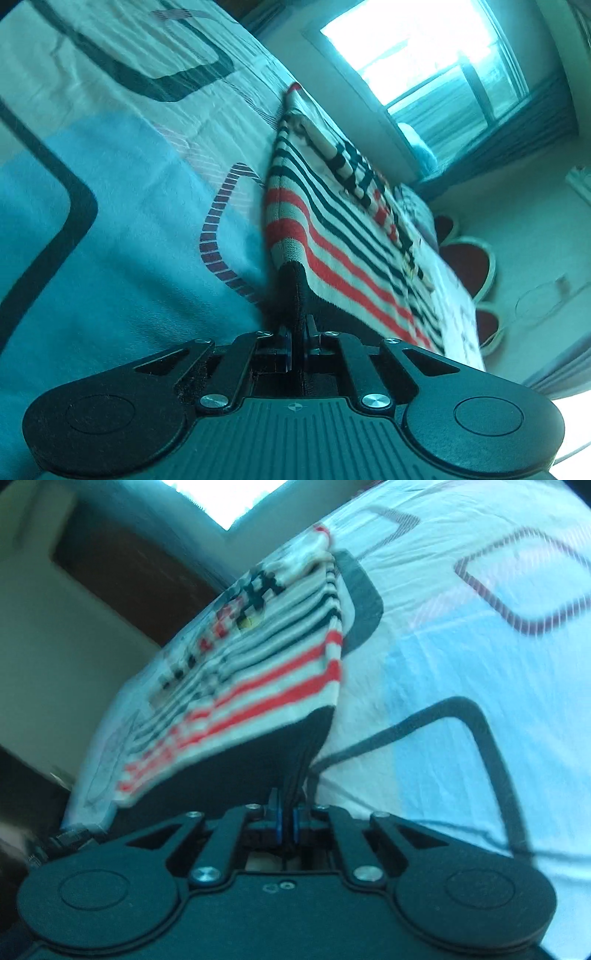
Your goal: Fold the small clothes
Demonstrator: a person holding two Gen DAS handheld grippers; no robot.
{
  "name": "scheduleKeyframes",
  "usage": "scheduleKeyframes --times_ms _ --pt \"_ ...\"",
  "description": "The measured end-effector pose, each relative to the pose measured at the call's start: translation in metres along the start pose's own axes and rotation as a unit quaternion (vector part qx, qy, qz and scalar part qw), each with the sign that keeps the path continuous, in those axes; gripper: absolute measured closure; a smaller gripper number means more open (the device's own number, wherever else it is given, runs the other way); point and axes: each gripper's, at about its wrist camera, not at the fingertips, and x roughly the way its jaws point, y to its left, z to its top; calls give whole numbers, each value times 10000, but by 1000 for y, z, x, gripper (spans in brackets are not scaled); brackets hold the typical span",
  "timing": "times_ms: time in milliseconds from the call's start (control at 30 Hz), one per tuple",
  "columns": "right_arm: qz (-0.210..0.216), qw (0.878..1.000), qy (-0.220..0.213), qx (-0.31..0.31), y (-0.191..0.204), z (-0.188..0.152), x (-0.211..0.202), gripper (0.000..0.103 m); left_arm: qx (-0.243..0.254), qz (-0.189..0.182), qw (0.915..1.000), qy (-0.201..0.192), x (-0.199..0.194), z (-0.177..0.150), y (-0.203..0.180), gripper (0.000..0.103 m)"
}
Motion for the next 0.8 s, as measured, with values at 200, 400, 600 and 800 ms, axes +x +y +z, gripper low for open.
scheduleKeyframes --times_ms 200,400,600,800 --pt "-181 9993 -67 -320 18 6 -18 97 -6 -16 10000 -95 -4 -1 -4 98" --pt "-136 9931 -470 -1068 57 29 -34 97 93 -436 9972 -600 -19 22 -33 98" --pt "-76 9842 -774 -1593 101 81 -42 97 220 -768 9924 -932 -14 75 -73 98" --pt "-127 9779 -1087 -1781 125 157 -22 97 327 -819 9903 -1071 24 139 -110 98"
